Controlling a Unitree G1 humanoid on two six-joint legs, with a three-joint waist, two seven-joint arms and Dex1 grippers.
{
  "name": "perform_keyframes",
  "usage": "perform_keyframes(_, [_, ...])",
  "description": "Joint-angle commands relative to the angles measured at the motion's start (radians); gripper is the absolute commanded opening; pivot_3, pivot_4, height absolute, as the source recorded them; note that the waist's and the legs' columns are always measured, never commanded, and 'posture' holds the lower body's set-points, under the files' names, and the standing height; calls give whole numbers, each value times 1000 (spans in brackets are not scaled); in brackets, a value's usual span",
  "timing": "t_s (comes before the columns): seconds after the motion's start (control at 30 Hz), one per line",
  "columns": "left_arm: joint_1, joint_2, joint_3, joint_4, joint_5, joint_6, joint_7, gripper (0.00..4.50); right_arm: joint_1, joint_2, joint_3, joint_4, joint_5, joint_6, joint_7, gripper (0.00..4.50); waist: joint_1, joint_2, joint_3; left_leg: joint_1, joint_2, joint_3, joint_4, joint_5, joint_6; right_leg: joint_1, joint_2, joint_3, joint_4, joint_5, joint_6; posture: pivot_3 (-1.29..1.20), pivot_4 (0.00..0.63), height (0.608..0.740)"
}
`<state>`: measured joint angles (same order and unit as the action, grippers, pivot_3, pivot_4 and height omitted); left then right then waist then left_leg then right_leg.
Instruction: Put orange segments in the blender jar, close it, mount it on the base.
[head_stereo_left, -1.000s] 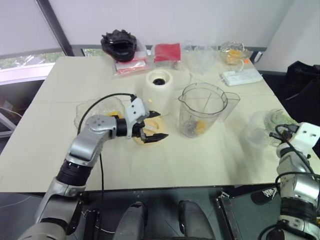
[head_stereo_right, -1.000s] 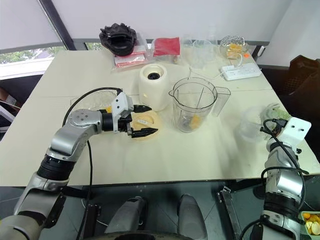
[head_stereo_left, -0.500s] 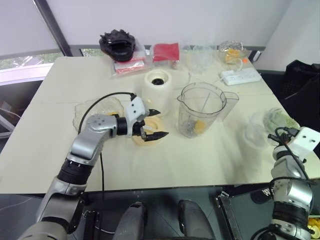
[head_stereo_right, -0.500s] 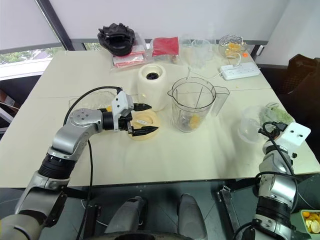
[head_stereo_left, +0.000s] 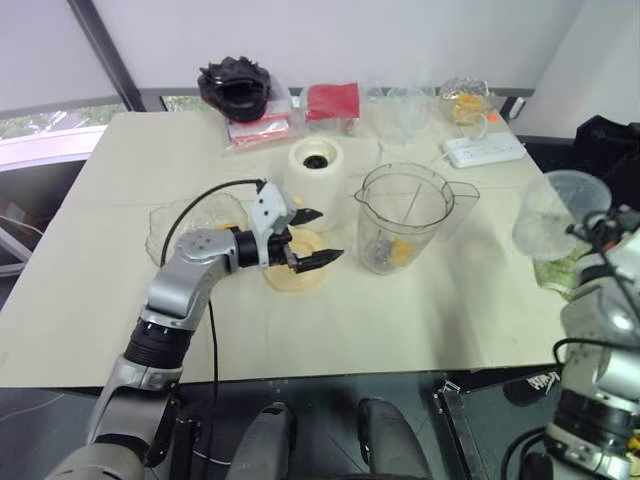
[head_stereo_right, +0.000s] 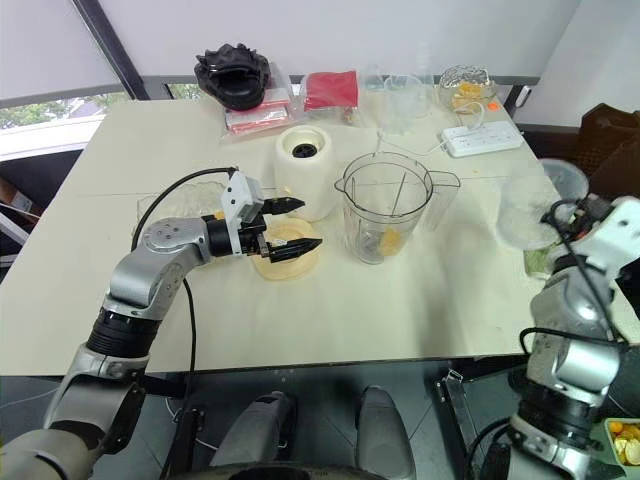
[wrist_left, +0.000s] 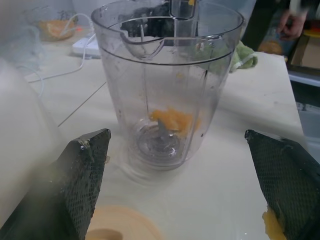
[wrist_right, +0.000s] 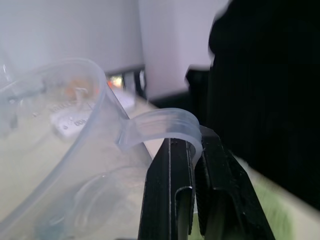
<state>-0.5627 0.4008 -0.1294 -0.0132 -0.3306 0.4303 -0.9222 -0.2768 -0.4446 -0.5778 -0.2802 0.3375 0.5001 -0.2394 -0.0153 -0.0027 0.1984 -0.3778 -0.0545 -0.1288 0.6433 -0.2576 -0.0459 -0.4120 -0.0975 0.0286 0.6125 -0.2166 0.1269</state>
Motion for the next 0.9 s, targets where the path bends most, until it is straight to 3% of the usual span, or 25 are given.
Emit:
perform_keyframes(0.03, [-7,-8,7,-11,0,-30,6,4500,-66,-78,-13,-101,20,77,29,31,0,0,0,0,0,0,0,0,0,0,0,0,0,0,0,0,150,740])
perform_keyframes(0.4, [27,-38,-18,-27,12,-65,24,4500,-230,-368,187,-161,-40,223,256,31,1,0,0,-13,0,0,1,0,0,-13,0,0,0,2,3,0,150,740])
perform_keyframes(0.67, [64,-48,-23,-48,27,-116,33,4500,-279,-444,322,-196,-141,196,351,31,3,0,1,-14,-1,0,1,0,0,-13,-1,0,-1,2,3,0,150,740])
perform_keyframes(0.9, [68,-45,-30,-44,39,-137,32,4500,-285,-443,365,-218,-215,167,392,31,4,0,1,-14,0,0,1,0,0,-13,-1,0,-1,2,4,0,150,740])
